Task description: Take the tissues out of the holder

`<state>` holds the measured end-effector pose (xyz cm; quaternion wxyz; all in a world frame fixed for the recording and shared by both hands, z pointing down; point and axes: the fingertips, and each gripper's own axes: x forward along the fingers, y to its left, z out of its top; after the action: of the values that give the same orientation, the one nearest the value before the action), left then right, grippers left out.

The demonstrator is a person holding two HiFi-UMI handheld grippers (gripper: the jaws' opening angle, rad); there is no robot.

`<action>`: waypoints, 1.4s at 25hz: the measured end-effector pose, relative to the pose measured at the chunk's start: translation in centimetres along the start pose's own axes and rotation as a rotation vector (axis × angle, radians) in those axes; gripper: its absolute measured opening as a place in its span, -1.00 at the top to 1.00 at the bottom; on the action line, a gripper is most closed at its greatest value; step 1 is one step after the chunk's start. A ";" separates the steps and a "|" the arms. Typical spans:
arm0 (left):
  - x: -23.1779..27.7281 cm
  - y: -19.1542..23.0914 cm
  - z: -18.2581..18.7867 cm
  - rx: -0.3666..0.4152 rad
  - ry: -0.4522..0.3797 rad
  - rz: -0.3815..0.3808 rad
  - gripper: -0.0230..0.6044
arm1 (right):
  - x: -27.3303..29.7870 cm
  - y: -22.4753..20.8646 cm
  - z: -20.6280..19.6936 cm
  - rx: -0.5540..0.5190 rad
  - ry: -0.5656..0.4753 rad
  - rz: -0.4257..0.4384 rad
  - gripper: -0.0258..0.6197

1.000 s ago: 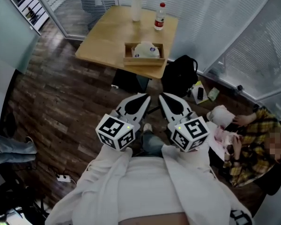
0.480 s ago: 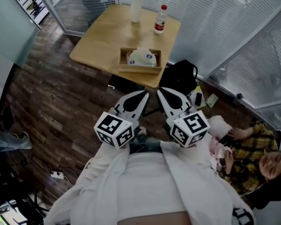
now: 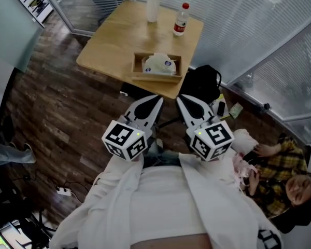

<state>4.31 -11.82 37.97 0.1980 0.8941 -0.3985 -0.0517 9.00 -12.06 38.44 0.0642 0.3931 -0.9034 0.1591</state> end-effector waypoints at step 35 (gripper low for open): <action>6.9 12.0 4.7 -0.060 0.083 -0.120 0.91 | 13.9 -3.4 2.5 0.086 0.050 -0.032 0.89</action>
<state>-0.47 -25.56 38.84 0.2374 0.9115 -0.3337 -0.0382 2.05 -24.67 40.24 0.0725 0.4058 -0.8874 0.2063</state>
